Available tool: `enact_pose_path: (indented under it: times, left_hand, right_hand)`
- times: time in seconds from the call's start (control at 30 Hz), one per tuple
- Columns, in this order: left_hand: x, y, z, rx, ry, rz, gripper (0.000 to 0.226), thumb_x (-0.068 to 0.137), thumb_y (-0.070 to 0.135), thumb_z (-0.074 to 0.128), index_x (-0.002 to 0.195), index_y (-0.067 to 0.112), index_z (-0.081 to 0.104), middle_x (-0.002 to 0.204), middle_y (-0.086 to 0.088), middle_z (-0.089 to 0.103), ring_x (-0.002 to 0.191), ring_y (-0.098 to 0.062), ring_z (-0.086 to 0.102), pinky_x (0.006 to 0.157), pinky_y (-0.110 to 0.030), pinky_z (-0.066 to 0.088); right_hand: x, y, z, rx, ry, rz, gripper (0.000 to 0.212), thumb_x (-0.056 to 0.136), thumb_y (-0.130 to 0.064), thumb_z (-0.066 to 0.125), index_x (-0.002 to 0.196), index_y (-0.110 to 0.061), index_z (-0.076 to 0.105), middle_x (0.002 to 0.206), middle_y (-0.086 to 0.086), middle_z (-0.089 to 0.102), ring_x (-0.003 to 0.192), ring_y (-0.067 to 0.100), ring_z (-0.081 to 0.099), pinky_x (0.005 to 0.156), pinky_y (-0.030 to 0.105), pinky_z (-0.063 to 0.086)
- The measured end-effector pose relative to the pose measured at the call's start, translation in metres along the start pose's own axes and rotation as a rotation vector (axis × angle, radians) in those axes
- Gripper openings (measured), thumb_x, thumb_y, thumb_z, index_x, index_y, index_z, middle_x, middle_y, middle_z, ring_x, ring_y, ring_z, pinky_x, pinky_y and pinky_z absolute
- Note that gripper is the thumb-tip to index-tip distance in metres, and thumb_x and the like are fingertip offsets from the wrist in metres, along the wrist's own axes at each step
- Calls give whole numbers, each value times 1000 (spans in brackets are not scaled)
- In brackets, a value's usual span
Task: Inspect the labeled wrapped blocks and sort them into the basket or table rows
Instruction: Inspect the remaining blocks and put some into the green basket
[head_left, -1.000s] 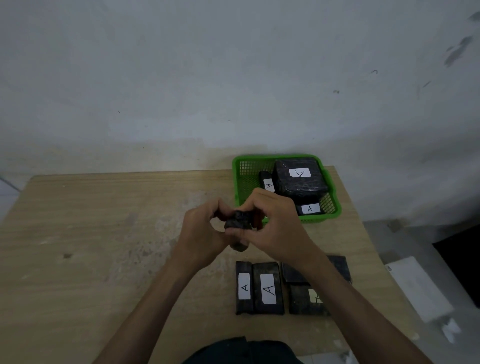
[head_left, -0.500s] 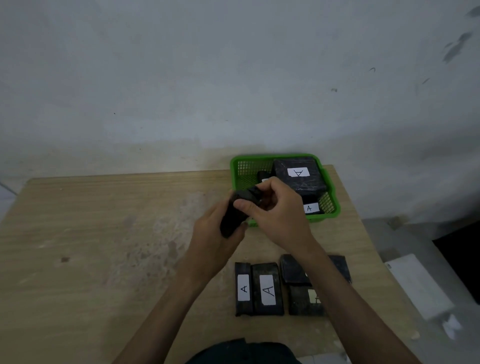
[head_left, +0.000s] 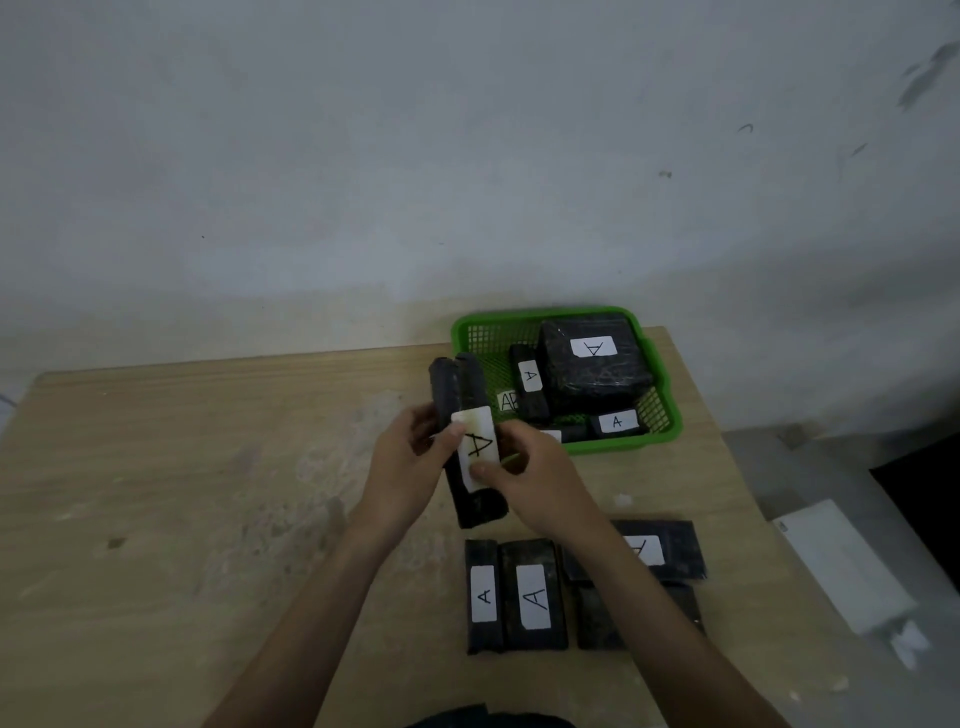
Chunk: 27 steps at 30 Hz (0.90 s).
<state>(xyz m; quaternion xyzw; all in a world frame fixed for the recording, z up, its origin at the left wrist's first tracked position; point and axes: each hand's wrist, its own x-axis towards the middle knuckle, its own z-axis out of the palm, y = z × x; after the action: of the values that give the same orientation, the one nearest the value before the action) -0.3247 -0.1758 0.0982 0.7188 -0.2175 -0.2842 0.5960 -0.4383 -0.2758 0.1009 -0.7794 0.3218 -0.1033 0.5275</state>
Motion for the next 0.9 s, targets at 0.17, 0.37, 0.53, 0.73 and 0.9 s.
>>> enact_pose_path:
  times: [0.17,0.37,0.53,0.73,0.9]
  left_hand:
    - [32,-15,25,194,-91,-94,21,90,24,62,110,25,56,99,10,64,89,-11,64,81,-35,57]
    - [107,-19,65,397,-160,-204,29,92,32,57,116,16,55,98,1,59,93,-20,62,84,-38,54]
    - [182,-36,89,661,-259,-241,32,96,30,49,74,9,57,68,-7,58,60,-17,54,52,-27,39]
    - [229,-77,105,813,-355,-431,41,99,23,43,62,7,45,62,-5,45,55,-14,44,49,-27,37]
    - [237,-91,123,730,-346,-549,23,97,4,39,110,-1,58,100,-11,59,73,-10,49,61,-20,35]
  right_hand:
    - [33,17,-7,-42,155,24,33,88,-32,66,116,-19,58,97,-12,59,83,-5,56,63,3,44]
    - [101,48,-16,-240,212,120,35,95,-23,58,123,-4,56,111,9,48,105,26,53,74,14,35]
    - [148,59,-33,-255,130,114,44,91,-14,62,132,-3,51,122,13,54,110,25,56,96,30,46]
    - [183,77,-73,-274,138,124,44,91,-21,63,133,-12,52,122,4,58,85,3,57,80,13,46]
    - [191,93,-93,-265,194,120,37,89,-17,66,124,-11,60,112,5,63,71,-1,54,67,4,41]
